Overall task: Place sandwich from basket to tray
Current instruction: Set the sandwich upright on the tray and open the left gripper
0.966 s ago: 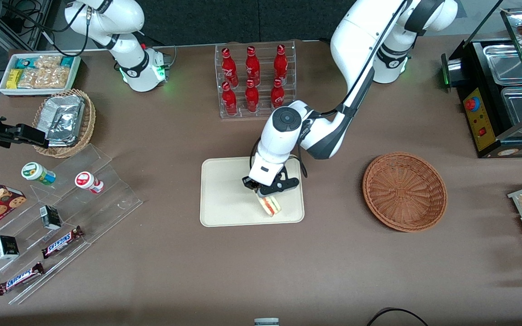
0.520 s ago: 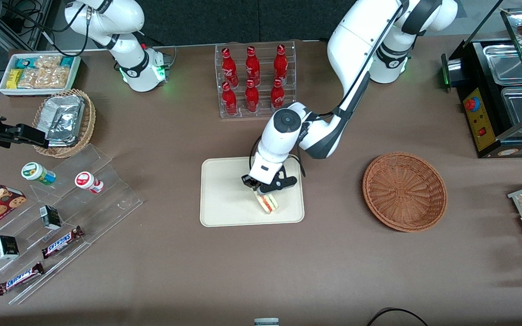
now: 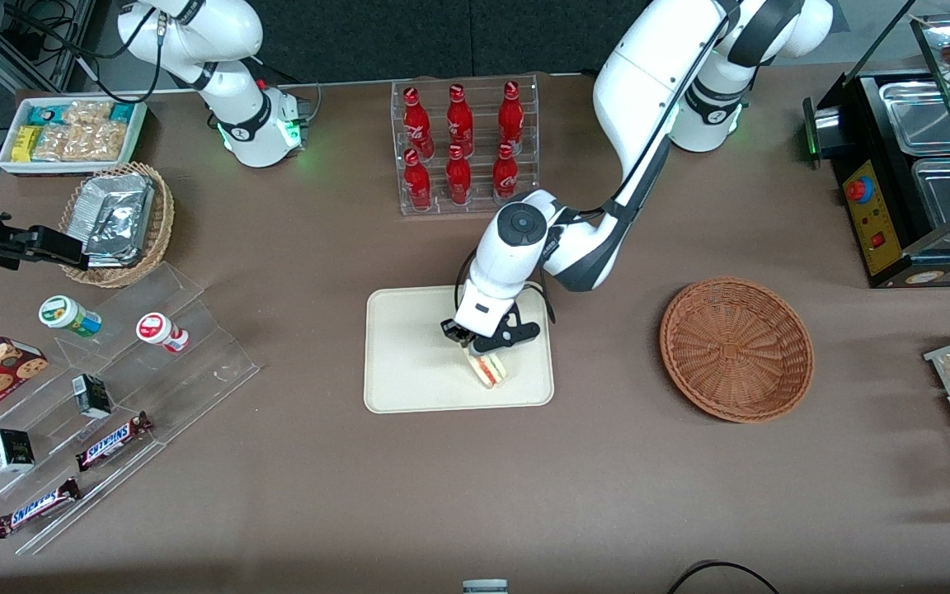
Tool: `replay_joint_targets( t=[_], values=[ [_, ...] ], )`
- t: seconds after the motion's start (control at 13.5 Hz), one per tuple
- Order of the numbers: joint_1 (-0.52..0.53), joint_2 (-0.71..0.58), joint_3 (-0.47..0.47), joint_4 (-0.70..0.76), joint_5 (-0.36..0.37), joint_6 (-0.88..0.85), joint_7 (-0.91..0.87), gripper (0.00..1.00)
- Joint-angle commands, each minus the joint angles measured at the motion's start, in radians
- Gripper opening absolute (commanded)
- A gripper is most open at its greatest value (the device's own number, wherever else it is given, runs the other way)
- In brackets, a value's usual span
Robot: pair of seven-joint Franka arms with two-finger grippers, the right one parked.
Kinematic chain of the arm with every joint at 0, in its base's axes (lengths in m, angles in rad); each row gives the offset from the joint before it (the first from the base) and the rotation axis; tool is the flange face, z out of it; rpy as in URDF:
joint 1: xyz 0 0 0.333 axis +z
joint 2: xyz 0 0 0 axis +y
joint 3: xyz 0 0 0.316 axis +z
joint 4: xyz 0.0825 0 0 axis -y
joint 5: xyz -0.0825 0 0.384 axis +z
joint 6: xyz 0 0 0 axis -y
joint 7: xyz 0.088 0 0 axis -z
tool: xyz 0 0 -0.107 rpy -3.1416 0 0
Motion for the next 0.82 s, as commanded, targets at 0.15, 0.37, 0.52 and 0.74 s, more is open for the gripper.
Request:
replay_joint_targets(
  t=[0.15, 0.37, 0.52, 0.74],
  values=[
    [-0.006, 0.009, 0.001, -0.003, -0.019, 0.016, 0.011, 0.44],
    [-0.006, 0.005, 0.001, -0.015, -0.019, 0.008, 0.037, 0.79],
    [-0.008, 0.002, 0.001, -0.017, -0.019, 0.002, 0.037, 0.87],
    [-0.006, -0.009, 0.001, -0.009, -0.019, -0.039, 0.037, 0.89]
  ],
)
